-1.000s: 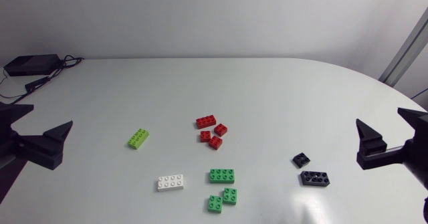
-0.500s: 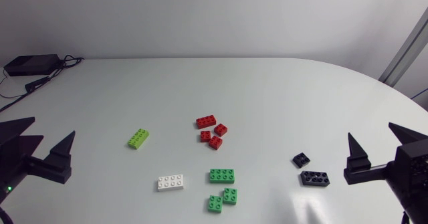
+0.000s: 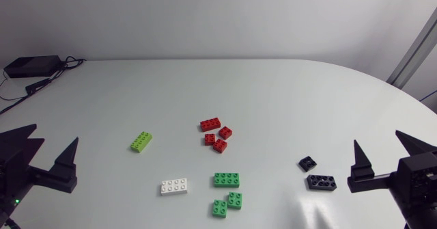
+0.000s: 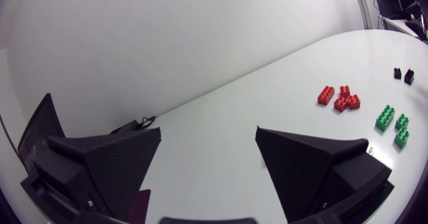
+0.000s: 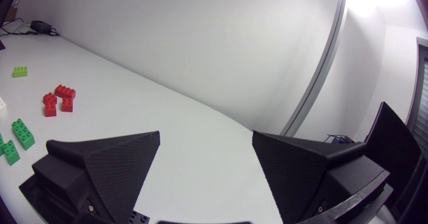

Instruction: Separate the duplo bricks

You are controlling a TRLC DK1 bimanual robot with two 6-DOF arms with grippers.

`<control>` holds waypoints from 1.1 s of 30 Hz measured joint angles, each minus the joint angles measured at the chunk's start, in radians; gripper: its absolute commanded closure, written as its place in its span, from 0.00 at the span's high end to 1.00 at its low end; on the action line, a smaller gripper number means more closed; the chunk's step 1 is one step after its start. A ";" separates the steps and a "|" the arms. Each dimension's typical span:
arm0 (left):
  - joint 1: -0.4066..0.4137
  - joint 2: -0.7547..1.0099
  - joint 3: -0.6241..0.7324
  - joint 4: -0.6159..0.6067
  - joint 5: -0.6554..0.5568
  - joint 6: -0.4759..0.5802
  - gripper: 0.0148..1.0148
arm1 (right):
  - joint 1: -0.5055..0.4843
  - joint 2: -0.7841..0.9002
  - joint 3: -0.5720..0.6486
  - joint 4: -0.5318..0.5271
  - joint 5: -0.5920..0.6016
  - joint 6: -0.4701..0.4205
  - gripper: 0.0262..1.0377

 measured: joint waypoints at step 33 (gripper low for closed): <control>-0.055 -0.124 -0.129 0.038 0.000 -0.002 0.97 | 0.080 -0.002 -0.029 0.090 0.040 -0.032 0.96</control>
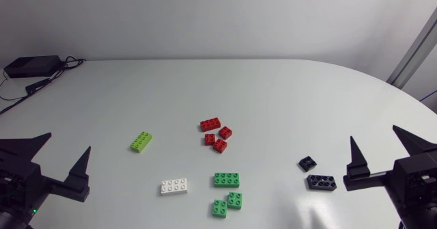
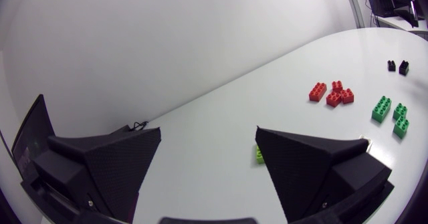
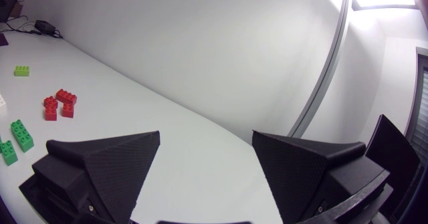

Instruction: Separate the duplo bricks

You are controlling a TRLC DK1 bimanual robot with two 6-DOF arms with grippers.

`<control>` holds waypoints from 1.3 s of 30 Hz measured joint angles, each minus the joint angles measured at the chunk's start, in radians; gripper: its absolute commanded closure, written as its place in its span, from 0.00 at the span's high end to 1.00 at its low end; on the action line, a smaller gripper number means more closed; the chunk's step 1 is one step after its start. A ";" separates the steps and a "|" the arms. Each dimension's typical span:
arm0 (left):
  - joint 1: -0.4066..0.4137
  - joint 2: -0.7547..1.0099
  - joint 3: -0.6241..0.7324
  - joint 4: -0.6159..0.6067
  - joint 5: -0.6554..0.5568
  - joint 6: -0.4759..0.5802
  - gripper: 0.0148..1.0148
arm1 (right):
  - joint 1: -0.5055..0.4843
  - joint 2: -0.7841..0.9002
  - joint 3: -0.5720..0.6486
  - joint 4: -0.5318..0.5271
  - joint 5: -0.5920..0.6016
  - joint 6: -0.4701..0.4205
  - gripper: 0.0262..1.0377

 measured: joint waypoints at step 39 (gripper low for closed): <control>-0.013 0.000 -0.060 0.202 -0.068 -0.051 0.97 | -0.008 0.000 0.000 0.000 0.003 0.346 0.96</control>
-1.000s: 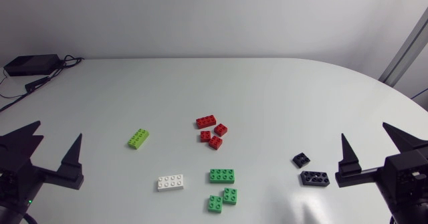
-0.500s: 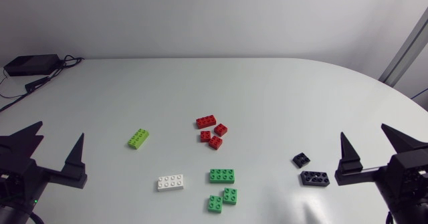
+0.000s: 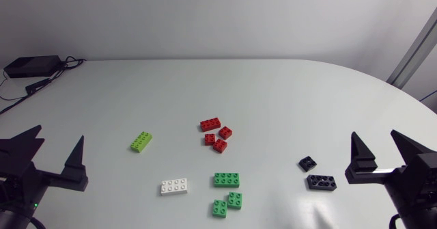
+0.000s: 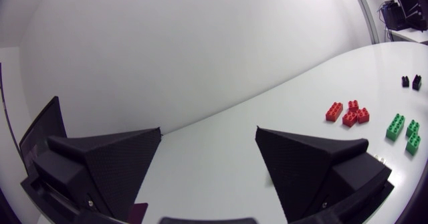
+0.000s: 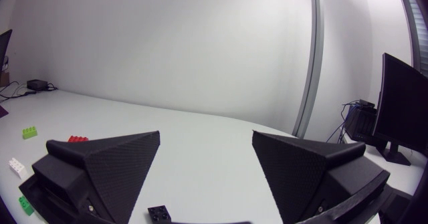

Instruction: Separate the duplo bricks

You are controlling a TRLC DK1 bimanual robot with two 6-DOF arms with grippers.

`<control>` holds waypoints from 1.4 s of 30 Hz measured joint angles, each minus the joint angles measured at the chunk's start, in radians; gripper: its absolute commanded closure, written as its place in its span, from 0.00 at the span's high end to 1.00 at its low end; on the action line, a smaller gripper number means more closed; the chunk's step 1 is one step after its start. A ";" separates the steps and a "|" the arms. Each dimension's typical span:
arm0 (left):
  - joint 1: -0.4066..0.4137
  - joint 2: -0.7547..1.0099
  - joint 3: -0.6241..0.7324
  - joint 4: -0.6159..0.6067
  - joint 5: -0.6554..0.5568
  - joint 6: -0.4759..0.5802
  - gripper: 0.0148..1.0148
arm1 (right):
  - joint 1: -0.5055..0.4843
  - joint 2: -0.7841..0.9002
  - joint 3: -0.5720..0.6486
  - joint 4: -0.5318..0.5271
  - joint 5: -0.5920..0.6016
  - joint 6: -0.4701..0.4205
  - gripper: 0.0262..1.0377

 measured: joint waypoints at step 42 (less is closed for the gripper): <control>0.004 0.000 0.000 -0.001 -0.004 -0.152 0.97 | 0.060 0.000 0.000 -0.008 -0.038 -0.079 0.96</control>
